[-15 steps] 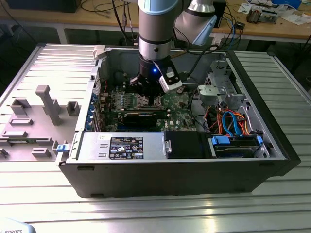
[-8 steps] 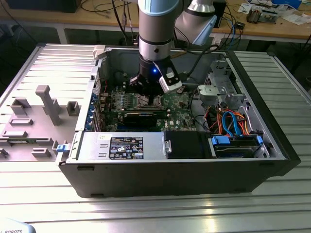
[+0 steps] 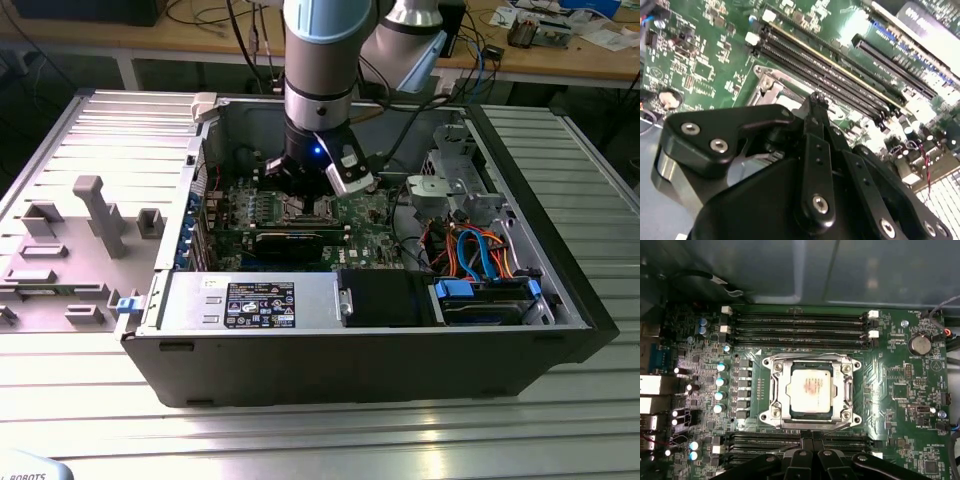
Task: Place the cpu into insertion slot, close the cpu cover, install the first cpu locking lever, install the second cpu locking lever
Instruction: 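Install the second cpu locking lever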
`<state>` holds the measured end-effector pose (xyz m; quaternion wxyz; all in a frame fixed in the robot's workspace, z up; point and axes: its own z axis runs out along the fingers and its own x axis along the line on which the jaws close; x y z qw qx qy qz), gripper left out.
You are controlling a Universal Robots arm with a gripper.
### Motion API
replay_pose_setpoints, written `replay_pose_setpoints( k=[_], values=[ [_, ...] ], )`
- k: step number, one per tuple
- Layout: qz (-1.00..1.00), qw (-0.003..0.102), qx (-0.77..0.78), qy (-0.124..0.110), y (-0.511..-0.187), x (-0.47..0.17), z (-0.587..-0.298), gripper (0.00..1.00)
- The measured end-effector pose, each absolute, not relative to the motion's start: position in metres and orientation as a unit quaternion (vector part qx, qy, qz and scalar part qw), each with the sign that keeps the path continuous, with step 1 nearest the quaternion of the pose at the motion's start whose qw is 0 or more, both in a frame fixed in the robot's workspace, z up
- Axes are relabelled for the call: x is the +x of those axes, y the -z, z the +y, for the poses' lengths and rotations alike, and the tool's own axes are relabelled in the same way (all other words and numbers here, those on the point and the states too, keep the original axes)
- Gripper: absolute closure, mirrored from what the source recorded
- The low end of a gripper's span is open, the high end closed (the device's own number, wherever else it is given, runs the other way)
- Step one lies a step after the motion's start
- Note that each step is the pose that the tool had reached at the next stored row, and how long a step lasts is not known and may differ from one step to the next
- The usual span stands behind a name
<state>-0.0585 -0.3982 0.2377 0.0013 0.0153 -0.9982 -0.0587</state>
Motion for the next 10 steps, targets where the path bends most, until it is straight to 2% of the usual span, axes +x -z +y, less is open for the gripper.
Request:
replay_pose_setpoints(
  k=[10],
  values=[
    [-0.998, 0.004, 0.024, 0.06, -0.232, -0.07, -0.405, 0.89]
  ],
)
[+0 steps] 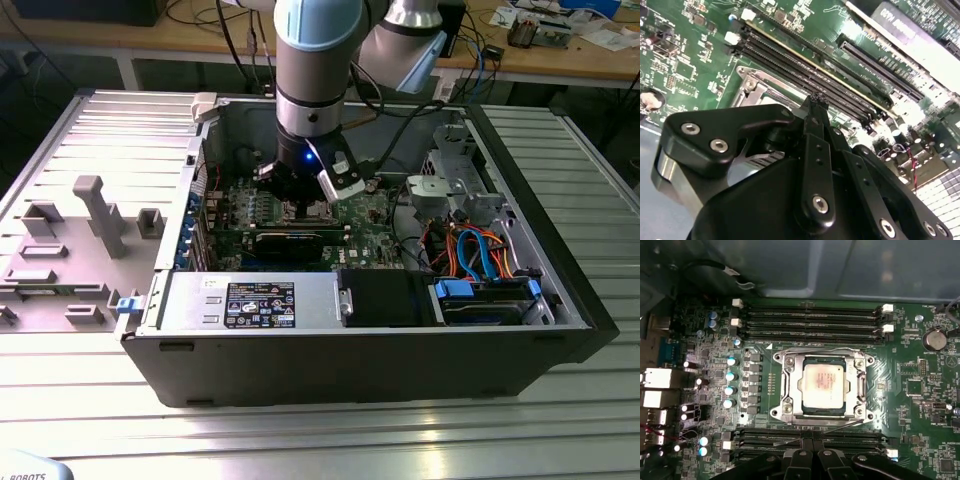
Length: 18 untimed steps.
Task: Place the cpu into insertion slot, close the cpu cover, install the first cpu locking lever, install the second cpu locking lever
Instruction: 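Install the second cpu locking lever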
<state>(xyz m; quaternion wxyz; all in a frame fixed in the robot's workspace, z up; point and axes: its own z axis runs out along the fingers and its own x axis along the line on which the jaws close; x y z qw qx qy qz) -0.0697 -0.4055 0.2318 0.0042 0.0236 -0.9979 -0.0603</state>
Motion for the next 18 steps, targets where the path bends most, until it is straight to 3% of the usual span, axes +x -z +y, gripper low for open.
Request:
replay_pose_setpoints(
  k=[18],
  values=[
    [-0.997, 0.012, 0.042, 0.068, -0.213, -0.09, -0.409, 0.89]
  ],
)
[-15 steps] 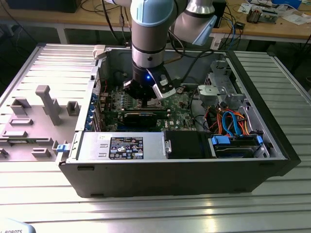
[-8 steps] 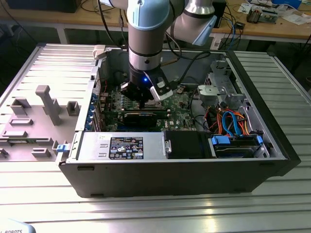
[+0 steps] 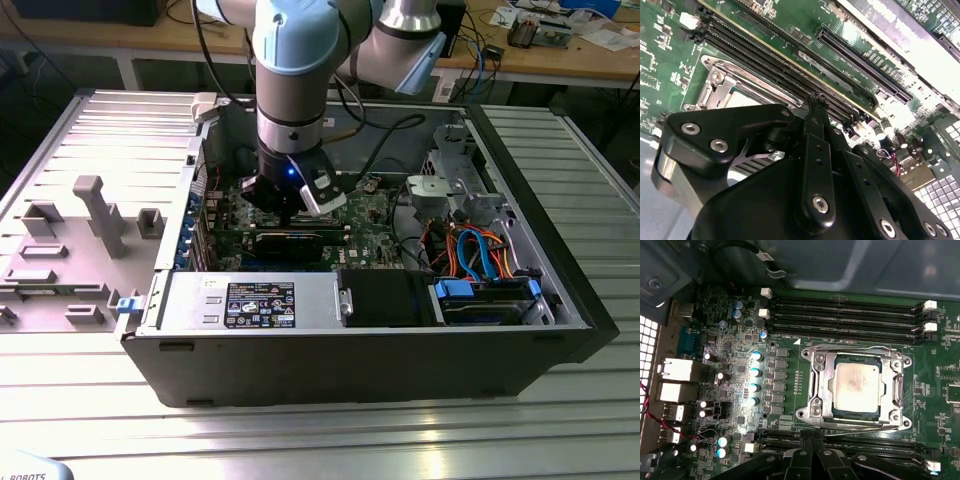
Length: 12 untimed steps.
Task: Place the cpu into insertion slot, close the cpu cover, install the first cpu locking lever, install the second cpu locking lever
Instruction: 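Install the second cpu locking lever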
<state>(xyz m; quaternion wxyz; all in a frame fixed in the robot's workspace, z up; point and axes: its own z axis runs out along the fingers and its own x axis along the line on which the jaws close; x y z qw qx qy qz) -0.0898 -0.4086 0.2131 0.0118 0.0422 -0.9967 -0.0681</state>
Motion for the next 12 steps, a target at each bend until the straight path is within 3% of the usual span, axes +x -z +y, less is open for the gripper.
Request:
replay_pose_setpoints(
  k=[5, 12],
  values=[
    [-0.997, 0.012, 0.042, 0.07, -0.2126, -0.0901, -0.4092, 0.89],
    [-0.995, 0.011, 0.042, 0.092, -0.207, -0.0967, -0.4082, 0.89]
  ],
)
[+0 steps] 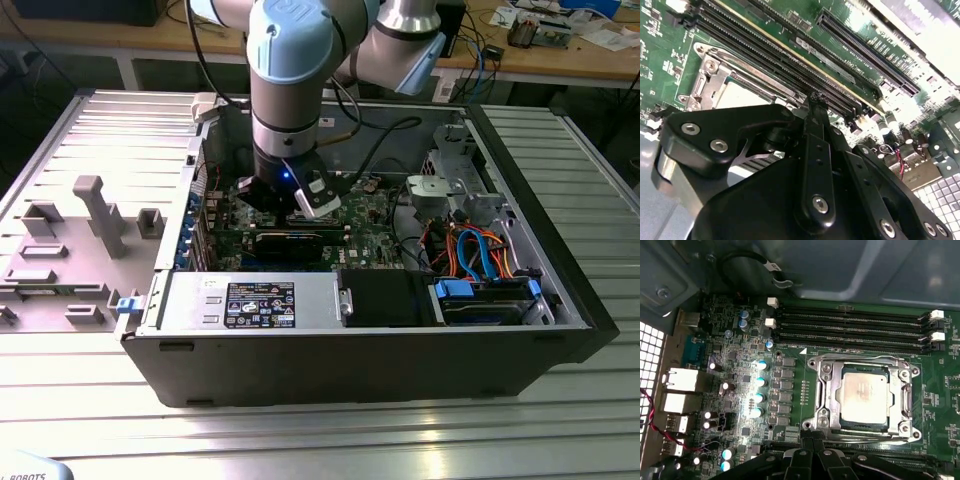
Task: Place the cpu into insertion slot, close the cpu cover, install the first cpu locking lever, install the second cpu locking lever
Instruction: 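Install the second cpu locking lever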
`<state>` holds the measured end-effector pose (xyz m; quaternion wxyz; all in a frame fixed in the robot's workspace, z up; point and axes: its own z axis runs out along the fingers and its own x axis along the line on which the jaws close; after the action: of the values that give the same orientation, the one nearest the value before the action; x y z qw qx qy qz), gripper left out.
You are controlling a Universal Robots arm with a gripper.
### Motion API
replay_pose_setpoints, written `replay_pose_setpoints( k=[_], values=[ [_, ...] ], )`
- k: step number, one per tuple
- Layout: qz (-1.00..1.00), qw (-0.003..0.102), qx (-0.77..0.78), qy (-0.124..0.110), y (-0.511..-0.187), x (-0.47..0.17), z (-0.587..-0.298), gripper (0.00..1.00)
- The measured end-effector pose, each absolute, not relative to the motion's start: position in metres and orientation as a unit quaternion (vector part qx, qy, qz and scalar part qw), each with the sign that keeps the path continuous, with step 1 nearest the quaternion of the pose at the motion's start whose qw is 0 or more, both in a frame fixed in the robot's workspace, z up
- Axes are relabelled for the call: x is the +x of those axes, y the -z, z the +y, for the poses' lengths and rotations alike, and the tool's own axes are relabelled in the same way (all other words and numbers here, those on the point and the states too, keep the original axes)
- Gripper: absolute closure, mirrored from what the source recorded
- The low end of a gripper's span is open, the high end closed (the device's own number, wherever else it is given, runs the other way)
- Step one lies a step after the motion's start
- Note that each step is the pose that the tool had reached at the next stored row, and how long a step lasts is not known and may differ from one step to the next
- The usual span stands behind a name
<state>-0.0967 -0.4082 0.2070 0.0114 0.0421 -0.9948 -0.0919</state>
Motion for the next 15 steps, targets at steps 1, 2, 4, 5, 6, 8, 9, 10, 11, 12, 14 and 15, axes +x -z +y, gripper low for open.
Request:
replay_pose_setpoints(
  k=[1, 2, 4, 5, 6, 8, 9, 10, 11, 12, 14, 15],
  values=[
    [-0.995, 0.011, 0.042, 0.095, -0.2055, -0.0974, -0.408, 0.89],
    [-0.994, 0.011, 0.042, 0.096, -0.2047, -0.0978, -0.408, 0.89],
    [-0.994, 0.011, 0.042, 0.1, -0.2028, -0.0987, -0.4076, 0.89],
    [-0.994, 0.011, 0.042, 0.103, -0.2016, -0.0991, -0.4073, 0.89],
    [-0.993, 0.011, 0.042, 0.106, -0.2004, -0.0994, -0.407, 0.89],
    [-0.993, 0.011, 0.042, 0.11, -0.1988, -0.0998, -0.4065, 0.89],
    [-0.993, 0.011, 0.042, 0.111, -0.198, -0.1001, -0.4064, 0.89],
    [-0.993, 0.011, 0.042, 0.111, -0.1978, -0.1003, -0.4065, 0.89],
    [-0.993, 0.011, 0.042, 0.111, -0.1976, -0.1004, -0.4064, 0.89],
    [-0.993, 0.011, 0.042, 0.111, -0.1976, -0.1004, -0.4064, 0.89],
    [-0.993, 0.011, 0.042, 0.111, -0.2004, -0.1004, -0.4063, 0.89],
    [-0.993, 0.01, 0.042, 0.111, -0.2016, -0.1005, -0.4063, 0.89]
  ],
)
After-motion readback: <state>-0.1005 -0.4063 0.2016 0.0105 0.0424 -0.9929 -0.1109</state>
